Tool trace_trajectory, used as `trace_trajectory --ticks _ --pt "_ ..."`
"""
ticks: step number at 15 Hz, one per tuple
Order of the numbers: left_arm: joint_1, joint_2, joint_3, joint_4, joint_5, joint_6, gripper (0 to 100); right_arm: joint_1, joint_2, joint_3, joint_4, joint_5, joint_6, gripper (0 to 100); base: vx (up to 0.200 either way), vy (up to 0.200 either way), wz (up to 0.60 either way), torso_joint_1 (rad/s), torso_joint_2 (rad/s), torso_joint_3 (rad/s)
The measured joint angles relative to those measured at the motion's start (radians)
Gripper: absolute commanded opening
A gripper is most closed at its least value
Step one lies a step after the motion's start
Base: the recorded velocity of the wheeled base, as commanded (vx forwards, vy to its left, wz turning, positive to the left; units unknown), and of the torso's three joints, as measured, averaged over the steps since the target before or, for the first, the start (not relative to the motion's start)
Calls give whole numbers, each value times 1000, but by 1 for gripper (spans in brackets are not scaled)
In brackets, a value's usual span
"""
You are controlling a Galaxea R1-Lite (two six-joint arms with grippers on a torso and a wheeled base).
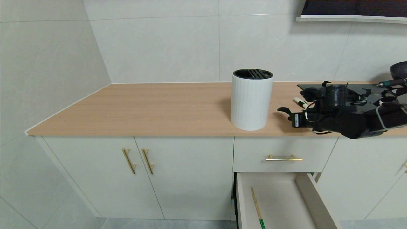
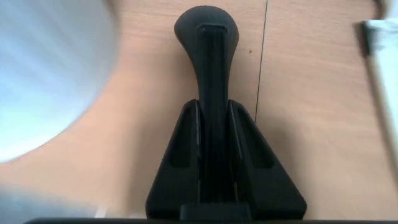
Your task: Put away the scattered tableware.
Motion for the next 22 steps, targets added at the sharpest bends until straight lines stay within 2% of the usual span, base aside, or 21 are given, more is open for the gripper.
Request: trace_trajectory --ticks 5,10,15,22 --pt "0 0 0 0 0 0 100 8 -311 352 13 8 0 0 0 0 0 0 0 0" --pt "0 0 0 0 0 0 100 11 -559 607 13 14 -7 0 0 0 0 0 0 0" --pt "1 0 0 0 0 0 100 31 -605 699 11 19 -51 0 0 0 0 -39 89 57" --pt "1 0 0 -1 0 0 100 37 -609 720 11 19 -54 0 0 0 0 -184 459 269"
